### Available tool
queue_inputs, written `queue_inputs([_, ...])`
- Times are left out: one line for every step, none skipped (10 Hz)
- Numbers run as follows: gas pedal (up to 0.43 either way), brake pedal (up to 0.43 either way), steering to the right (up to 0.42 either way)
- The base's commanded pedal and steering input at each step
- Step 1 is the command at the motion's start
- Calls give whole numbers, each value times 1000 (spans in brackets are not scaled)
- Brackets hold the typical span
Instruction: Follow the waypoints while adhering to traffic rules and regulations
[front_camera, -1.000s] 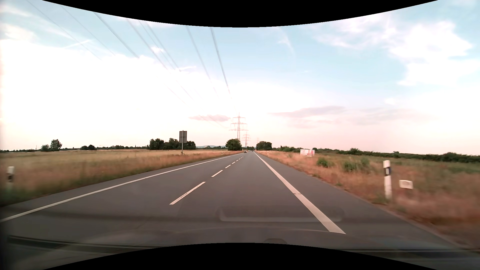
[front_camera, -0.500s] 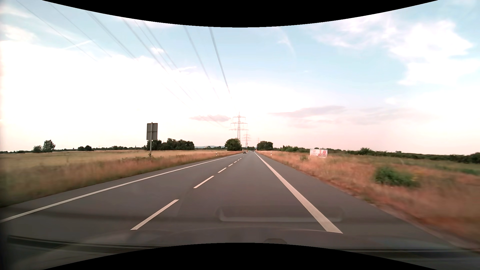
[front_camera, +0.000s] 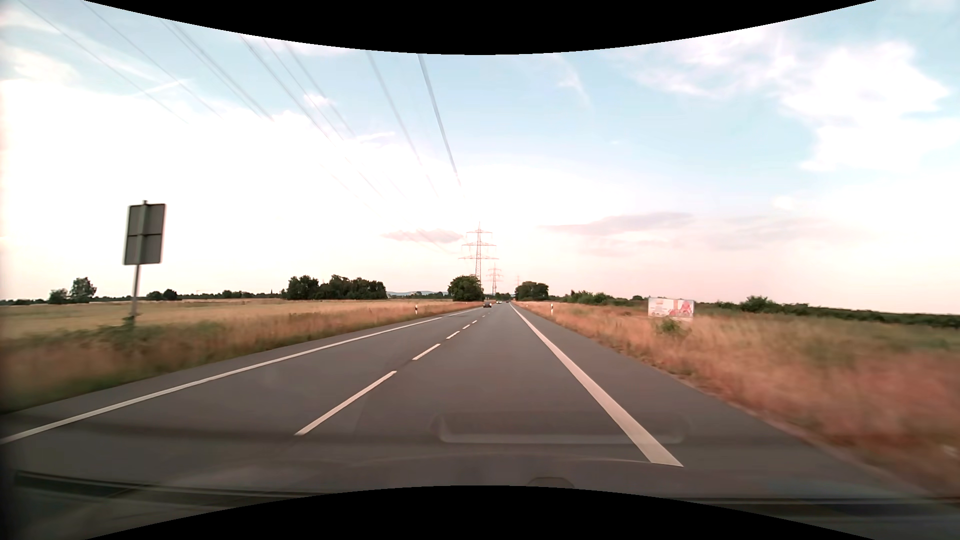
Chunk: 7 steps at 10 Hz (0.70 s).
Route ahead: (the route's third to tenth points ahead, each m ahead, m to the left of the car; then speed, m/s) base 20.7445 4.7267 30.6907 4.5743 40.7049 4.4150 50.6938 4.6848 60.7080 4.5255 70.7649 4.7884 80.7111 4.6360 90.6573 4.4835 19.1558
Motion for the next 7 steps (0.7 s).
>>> queue_inputs([138,0,-3])
queue_inputs([138,0,-3])
queue_inputs([138,0,-3])
queue_inputs([138,0,-3])
queue_inputs([138,0,-2])
queue_inputs([138,0,0])
queue_inputs([138,0,0])
